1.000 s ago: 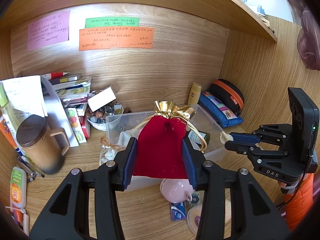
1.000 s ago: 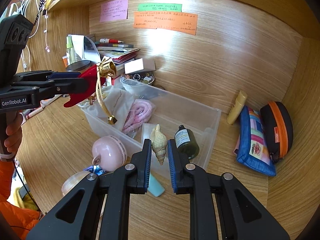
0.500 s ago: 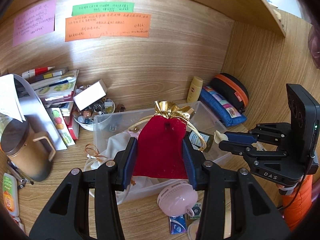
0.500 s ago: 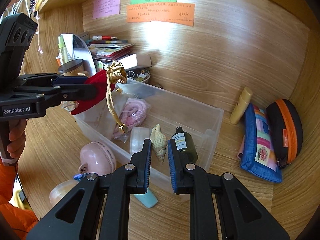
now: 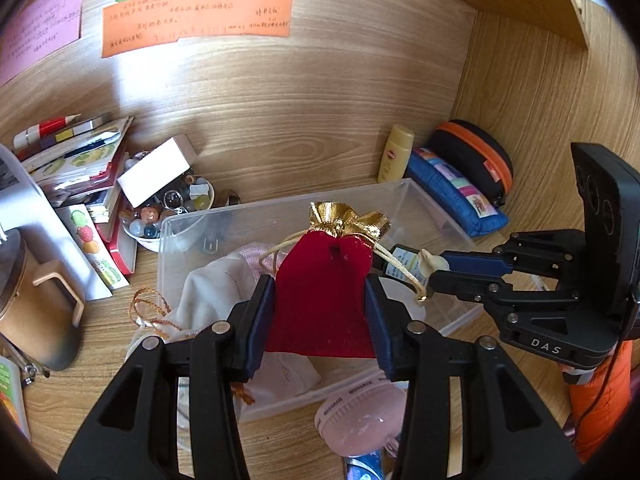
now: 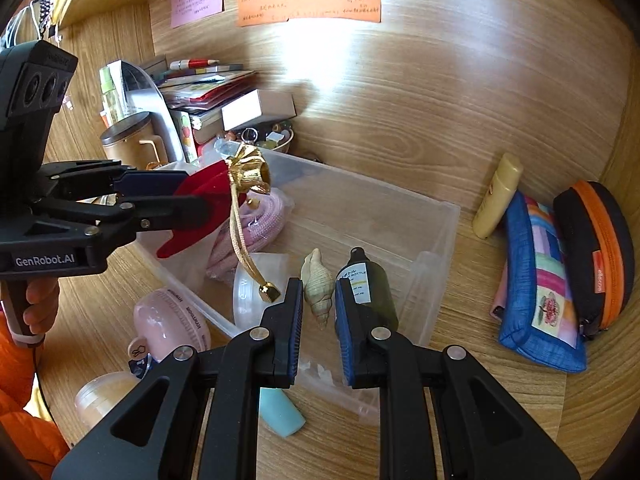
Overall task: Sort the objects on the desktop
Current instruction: 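Carry the velvet bag and seashell over the clear box, then lower the bag and shell into the box and open both grippers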
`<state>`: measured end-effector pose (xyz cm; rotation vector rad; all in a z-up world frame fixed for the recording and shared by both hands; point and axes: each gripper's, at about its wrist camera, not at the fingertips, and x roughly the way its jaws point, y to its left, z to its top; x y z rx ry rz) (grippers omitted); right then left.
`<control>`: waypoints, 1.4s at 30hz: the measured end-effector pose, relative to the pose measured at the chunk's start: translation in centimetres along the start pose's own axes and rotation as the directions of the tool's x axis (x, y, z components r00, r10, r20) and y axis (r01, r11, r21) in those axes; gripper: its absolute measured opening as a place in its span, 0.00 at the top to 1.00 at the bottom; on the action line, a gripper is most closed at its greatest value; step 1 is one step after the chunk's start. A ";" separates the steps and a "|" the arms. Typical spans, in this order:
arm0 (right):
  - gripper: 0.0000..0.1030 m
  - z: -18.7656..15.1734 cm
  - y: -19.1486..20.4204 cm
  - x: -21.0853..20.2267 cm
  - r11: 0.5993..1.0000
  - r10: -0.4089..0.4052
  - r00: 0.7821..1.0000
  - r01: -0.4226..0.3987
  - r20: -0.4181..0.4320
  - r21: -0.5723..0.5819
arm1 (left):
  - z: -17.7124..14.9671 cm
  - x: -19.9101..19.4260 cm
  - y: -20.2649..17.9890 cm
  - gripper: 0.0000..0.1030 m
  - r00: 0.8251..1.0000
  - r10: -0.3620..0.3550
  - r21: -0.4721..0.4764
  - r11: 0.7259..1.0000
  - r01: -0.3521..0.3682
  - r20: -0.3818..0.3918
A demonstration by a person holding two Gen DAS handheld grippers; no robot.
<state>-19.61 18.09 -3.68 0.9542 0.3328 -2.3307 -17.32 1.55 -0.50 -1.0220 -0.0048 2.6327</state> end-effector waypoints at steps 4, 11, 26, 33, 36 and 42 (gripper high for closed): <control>0.86 0.1 0.1 0.7 1.000 -0.007 1.000 0.007 -0.014 -0.023 | 0.0 0.8 0.2 0.57 1.000 0.000 0.003 1.000 0.000 -0.015; 0.86 0.1 0.1 2.0 0.999 -0.015 0.999 0.013 -0.044 -0.037 | 0.0 1.8 0.4 0.57 1.000 0.010 0.011 1.000 -0.010 -0.026; 0.83 0.3 0.3 2.2 0.997 -0.064 0.997 0.062 -0.050 -0.041 | -0.3 2.2 -0.2 0.46 0.999 0.024 0.043 0.999 -0.023 -0.025; 0.61 0.2 0.7 0.3 0.994 -0.100 0.995 0.100 -0.010 -0.042 | -0.2 1.4 -0.3 0.39 1.000 0.021 0.034 0.999 -0.021 -0.004; 0.50 0.1 0.9 -0.6 0.991 -0.130 0.992 0.130 0.009 -0.044 | 0.1 0.6 -0.3 0.34 1.000 -0.012 0.011 1.000 0.012 0.006; 0.32 0.0 1.5 -2.4 0.985 -0.165 0.985 0.168 0.054 -0.048 | 0.4 -1.6 -0.7 0.26 0.999 0.006 0.009 1.000 -0.006 0.051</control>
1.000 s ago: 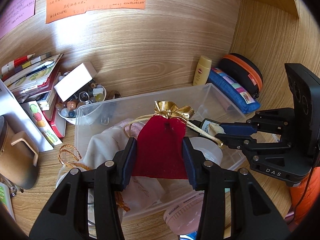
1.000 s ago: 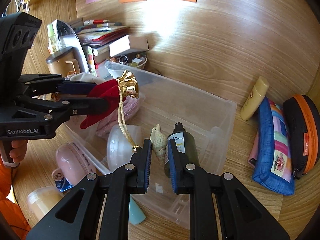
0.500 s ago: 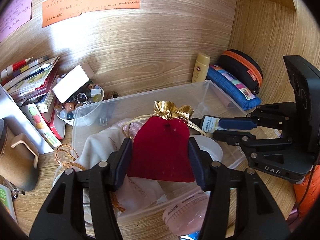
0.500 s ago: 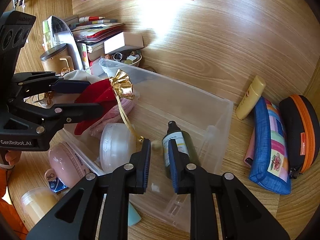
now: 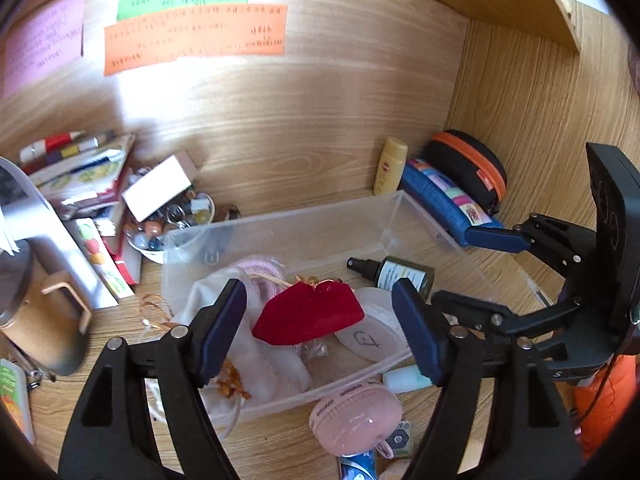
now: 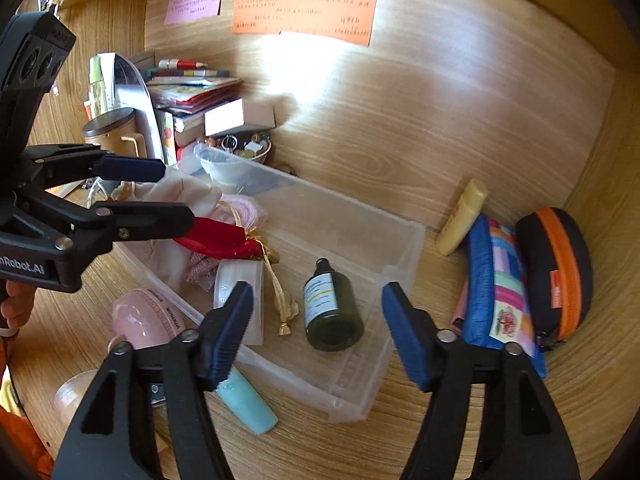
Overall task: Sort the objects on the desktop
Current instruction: 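Lower the bag and shell into the box and open both grippers, then move the left gripper to the beige jar while the right approaches the blue bottle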
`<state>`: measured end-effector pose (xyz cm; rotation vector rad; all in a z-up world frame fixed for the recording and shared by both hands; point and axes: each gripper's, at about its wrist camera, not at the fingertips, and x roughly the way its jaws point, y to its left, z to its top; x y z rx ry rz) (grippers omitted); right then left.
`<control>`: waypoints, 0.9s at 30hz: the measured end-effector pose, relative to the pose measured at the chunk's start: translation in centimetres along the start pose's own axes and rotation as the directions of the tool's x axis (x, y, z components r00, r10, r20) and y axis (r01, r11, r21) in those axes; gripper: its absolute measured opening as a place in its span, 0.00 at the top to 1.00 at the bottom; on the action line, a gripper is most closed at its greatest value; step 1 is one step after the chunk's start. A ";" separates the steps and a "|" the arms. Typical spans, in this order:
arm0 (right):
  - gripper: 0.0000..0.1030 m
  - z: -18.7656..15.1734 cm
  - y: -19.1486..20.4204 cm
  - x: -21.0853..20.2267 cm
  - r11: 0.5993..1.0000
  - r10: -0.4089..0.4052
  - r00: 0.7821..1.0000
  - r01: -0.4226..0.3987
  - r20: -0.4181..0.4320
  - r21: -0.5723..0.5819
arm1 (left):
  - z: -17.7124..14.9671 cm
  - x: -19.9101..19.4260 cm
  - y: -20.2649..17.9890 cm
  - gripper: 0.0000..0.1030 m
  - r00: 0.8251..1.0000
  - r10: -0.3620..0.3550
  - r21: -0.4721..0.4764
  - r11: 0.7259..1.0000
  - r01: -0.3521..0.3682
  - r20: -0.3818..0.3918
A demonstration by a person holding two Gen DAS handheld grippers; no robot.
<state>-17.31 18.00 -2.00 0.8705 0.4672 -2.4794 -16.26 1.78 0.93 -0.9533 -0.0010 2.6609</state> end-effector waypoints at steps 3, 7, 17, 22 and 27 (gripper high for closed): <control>0.26 -0.2 0.1 -0.7 1.000 -0.008 1.000 0.008 0.008 0.013 | 0.0 -0.9 -0.2 0.19 0.999 0.031 0.009 0.999 -0.031 0.017; 0.25 -0.7 0.1 -1.4 0.999 0.004 1.000 -0.004 0.006 0.043 | -0.7 -2.0 -0.1 0.16 0.999 0.041 0.012 0.999 -0.042 0.026; 0.24 -3.2 1.7 -2.8 0.997 0.031 0.999 -0.029 -0.022 0.072 | -3.3 -4.0 -0.7 0.11 0.998 0.057 0.008 0.998 -0.057 0.005; 0.23 -4.6 2.0 -3.4 0.995 0.034 0.999 -0.030 -0.038 0.100 | -4.7 -4.6 -0.3 0.10 0.999 0.053 -0.027 0.998 -0.053 -0.013; 0.22 -6.1 2.2 -3.9 0.993 0.036 0.998 -0.029 -0.059 0.115 | -6.1 -4.7 0.0 0.10 0.998 0.035 -0.067 0.997 -0.038 -0.046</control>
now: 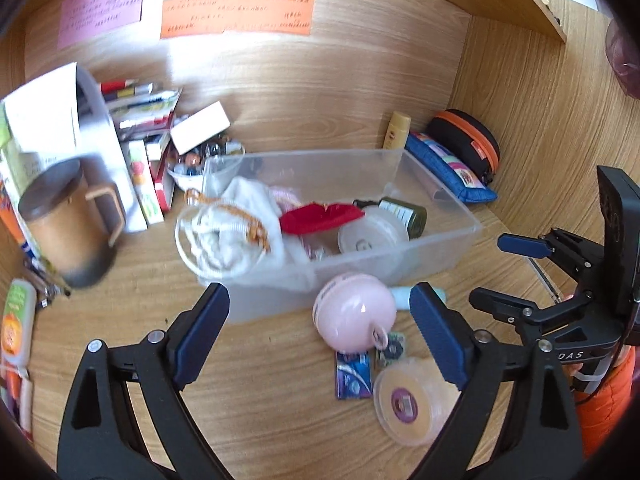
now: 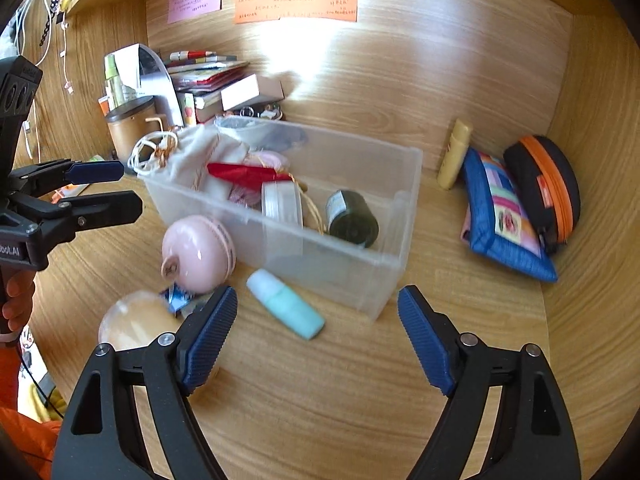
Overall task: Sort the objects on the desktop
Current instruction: 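Move the left gripper to the beige jar while the right approaches the blue bottle, then close the left gripper on the beige jar while the right grasps the light blue bottle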
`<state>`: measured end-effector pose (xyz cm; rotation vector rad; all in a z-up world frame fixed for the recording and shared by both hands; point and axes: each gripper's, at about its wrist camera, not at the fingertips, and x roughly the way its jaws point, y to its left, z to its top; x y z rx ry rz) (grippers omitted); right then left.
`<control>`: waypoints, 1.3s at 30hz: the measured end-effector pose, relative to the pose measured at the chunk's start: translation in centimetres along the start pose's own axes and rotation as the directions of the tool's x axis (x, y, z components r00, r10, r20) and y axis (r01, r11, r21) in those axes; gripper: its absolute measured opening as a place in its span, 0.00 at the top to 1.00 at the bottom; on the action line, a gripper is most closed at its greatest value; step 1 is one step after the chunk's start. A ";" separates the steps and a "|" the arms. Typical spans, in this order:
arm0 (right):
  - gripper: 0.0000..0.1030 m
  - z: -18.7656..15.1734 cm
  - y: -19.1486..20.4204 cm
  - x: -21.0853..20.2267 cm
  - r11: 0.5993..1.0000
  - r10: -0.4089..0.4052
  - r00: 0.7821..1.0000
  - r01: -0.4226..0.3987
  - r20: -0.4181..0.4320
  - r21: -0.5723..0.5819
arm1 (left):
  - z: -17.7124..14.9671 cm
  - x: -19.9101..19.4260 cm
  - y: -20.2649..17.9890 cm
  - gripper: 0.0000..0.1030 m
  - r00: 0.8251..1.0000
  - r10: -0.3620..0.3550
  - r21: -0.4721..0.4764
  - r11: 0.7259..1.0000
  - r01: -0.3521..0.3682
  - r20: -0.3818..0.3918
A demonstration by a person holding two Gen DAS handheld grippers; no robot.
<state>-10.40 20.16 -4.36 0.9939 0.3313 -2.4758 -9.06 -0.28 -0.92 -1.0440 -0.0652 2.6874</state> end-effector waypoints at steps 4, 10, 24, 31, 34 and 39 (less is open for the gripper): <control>0.22 -1.3 0.0 -0.1 1.000 -0.006 1.000 0.006 -0.013 0.014 | -1.0 0.0 -0.3 0.10 1.000 -0.011 -0.016 1.000 0.010 -0.028; 0.22 -2.4 -0.3 -0.4 1.000 -0.010 1.000 0.011 -0.026 0.018 | -2.3 -0.5 -2.1 0.10 0.999 0.000 -0.007 1.000 0.000 -0.042; 0.22 -4.2 -1.8 -2.5 0.999 -0.044 0.999 0.044 -0.010 0.027 | -4.7 -0.9 -7.0 0.09 0.997 -0.028 0.048 0.998 0.032 -0.071; 0.22 -5.1 -2.4 -3.2 0.997 -0.057 0.998 0.057 -0.010 0.050 | -5.8 0.2 -9.2 0.09 0.995 -0.013 0.107 0.994 0.024 -0.100; 0.22 -5.3 -2.4 -3.2 0.997 -0.057 0.998 0.057 -0.015 0.051 | -6.3 1.1 -9.5 0.09 0.993 0.002 0.117 0.993 0.012 -0.120; 0.22 -5.4 -2.1 -2.9 0.998 -0.045 0.999 0.046 -0.017 0.040 | -6.8 3.1 -8.8 0.09 0.987 0.023 0.065 0.998 -0.012 -0.159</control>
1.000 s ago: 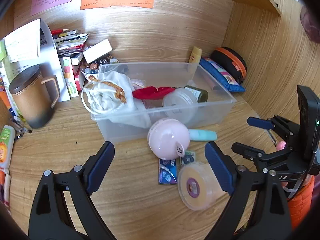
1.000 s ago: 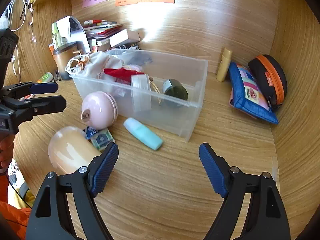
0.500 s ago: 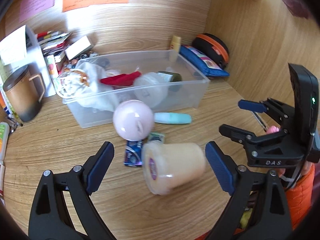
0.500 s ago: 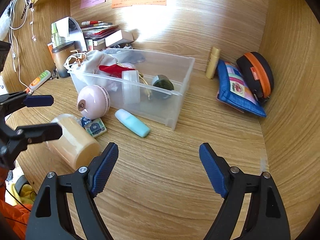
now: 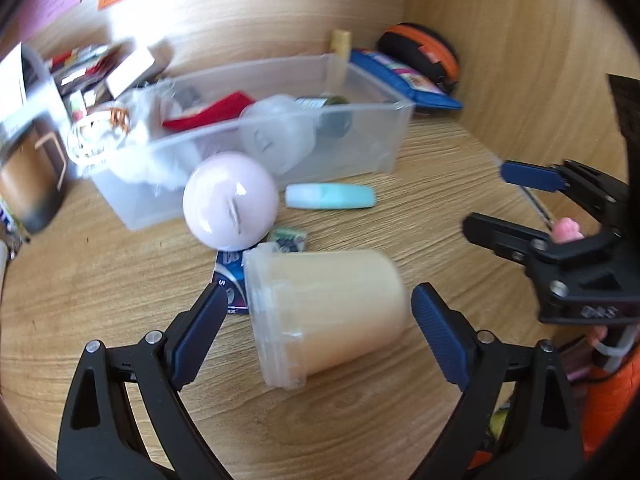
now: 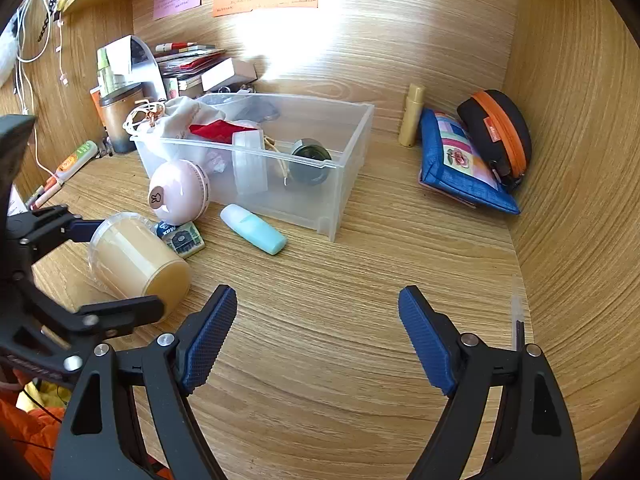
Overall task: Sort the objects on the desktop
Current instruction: 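Close the left gripper on the beige jar while the right grasps the light blue bottle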
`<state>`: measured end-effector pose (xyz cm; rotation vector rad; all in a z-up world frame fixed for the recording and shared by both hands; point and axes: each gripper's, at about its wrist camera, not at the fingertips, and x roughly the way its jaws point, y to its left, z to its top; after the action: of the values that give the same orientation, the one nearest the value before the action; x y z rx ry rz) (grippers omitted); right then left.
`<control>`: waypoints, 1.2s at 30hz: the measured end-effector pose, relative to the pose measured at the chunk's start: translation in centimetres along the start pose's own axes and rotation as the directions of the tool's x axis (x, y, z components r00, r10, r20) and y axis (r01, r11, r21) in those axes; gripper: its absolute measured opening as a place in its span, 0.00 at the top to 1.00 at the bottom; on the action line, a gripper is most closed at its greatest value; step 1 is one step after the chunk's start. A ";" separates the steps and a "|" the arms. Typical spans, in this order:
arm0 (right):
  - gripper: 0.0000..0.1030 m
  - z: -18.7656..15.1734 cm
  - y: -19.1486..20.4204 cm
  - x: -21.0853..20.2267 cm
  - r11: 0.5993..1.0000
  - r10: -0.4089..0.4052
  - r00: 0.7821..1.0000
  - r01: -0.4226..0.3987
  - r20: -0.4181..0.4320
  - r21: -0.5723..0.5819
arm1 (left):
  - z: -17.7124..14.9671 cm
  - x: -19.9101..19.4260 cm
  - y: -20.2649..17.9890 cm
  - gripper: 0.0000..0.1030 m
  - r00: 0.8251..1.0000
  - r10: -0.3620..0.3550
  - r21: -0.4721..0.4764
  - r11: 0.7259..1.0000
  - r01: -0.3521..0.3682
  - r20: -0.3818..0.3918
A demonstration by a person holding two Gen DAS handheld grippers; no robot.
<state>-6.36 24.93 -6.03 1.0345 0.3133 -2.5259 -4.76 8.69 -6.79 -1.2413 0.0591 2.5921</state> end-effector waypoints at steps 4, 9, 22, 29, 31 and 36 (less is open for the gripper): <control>0.22 0.1 0.4 0.6 1.000 0.002 1.000 -0.002 -0.013 -0.011 | -0.2 0.5 0.9 0.09 0.999 -0.031 -0.027 0.999 0.031 0.019; 0.22 0.1 0.9 1.3 0.999 0.002 0.999 -0.003 -0.033 -0.034 | -0.1 0.4 1.4 0.09 0.999 -0.019 -0.029 0.999 0.021 0.043; 0.22 2.3 2.6 4.1 0.998 0.021 0.999 -0.023 -0.029 -0.060 | 0.2 -0.5 3.7 0.29 0.998 -0.013 -0.036 0.999 0.015 0.059; 0.22 3.9 3.7 6.0 0.995 0.044 0.998 -0.047 -0.040 -0.084 | 0.6 -1.0 4.8 0.35 0.997 0.006 -0.018 1.000 -0.004 0.079; 0.23 4.3 3.9 6.5 0.995 0.050 0.998 -0.054 -0.046 -0.087 | 0.6 -1.0 5.2 0.35 0.997 0.004 -0.021 1.000 -0.003 0.082; 0.26 5.1 4.4 8.0 0.992 0.072 0.995 -0.079 -0.074 -0.102 | 0.3 -1.0 5.9 0.34 0.996 -0.006 -0.012 1.000 0.007 0.089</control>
<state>-12.80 17.11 -8.38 1.0753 0.4136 -2.3831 -5.87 2.86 -6.25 -1.1272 0.0221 2.6424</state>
